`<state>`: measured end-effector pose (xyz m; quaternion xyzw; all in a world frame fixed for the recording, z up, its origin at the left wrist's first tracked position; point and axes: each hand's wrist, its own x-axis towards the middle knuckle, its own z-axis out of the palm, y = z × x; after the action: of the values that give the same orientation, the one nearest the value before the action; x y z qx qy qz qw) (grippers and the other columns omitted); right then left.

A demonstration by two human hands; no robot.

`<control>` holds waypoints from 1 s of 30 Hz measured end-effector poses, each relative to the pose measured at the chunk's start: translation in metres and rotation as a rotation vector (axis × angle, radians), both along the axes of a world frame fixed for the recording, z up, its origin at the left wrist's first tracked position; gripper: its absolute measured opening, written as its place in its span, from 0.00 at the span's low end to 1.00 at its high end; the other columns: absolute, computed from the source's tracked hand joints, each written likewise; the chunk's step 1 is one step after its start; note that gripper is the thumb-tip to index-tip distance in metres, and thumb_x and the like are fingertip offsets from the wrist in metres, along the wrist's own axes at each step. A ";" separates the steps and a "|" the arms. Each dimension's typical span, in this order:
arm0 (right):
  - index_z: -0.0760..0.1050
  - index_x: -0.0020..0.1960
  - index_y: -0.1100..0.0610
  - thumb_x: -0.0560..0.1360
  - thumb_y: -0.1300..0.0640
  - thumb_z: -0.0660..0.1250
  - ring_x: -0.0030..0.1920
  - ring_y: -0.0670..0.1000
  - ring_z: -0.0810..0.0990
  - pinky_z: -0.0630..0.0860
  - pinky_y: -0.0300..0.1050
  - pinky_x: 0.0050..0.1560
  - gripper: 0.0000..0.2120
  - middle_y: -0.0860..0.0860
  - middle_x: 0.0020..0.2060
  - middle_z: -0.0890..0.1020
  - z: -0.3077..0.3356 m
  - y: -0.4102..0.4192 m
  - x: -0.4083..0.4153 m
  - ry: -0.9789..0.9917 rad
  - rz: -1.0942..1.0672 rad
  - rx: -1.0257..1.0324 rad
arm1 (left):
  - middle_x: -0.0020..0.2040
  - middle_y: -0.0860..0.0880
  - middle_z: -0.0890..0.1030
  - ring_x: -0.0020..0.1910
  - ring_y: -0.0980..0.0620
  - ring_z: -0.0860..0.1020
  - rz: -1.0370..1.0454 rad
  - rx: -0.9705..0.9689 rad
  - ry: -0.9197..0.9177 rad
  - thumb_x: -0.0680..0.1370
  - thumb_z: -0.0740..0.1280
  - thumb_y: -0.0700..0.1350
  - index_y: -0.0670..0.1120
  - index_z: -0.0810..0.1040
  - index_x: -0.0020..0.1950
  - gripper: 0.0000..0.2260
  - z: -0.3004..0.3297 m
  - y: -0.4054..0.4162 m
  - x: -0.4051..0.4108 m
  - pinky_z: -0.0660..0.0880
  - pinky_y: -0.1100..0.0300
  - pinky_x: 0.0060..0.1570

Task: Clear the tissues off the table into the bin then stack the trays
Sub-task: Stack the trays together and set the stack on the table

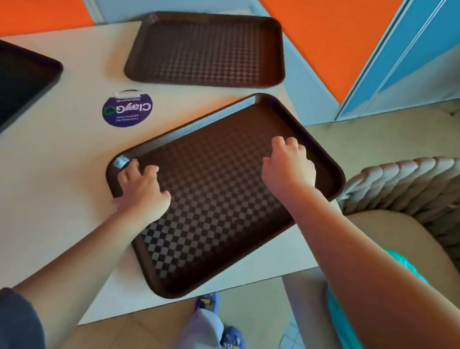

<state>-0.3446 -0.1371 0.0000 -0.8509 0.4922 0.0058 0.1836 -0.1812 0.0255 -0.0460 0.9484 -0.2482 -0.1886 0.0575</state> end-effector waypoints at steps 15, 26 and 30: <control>0.42 0.77 0.54 0.79 0.53 0.59 0.76 0.66 0.43 0.49 0.69 0.71 0.35 0.64 0.76 0.43 -0.057 -0.084 0.053 0.377 -0.345 0.055 | 0.76 0.36 0.52 0.71 0.36 0.57 -0.018 -0.174 -0.171 0.73 0.63 0.29 0.41 0.61 0.71 0.28 -0.036 -0.061 0.107 0.65 0.44 0.66; 0.49 0.75 0.63 0.72 0.57 0.69 0.69 0.62 0.64 0.72 0.60 0.60 0.40 0.61 0.69 0.63 -0.048 -0.067 0.065 0.441 -0.404 0.111 | 0.70 0.37 0.61 0.65 0.37 0.64 0.157 -0.123 -0.144 0.74 0.62 0.29 0.43 0.59 0.72 0.28 -0.038 -0.031 0.124 0.70 0.44 0.60; 0.52 0.74 0.64 0.72 0.56 0.70 0.69 0.61 0.65 0.74 0.58 0.60 0.39 0.60 0.69 0.63 -0.041 -0.044 0.076 0.471 -0.314 0.131 | 0.72 0.37 0.59 0.69 0.37 0.62 0.184 -0.113 -0.093 0.74 0.61 0.28 0.41 0.59 0.73 0.28 -0.030 -0.004 0.136 0.67 0.45 0.66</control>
<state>-0.2686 -0.1814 -0.0410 -0.7259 0.6454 0.2066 0.1177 -0.0448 0.0217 -0.0760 0.9702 -0.1729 -0.1238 0.1162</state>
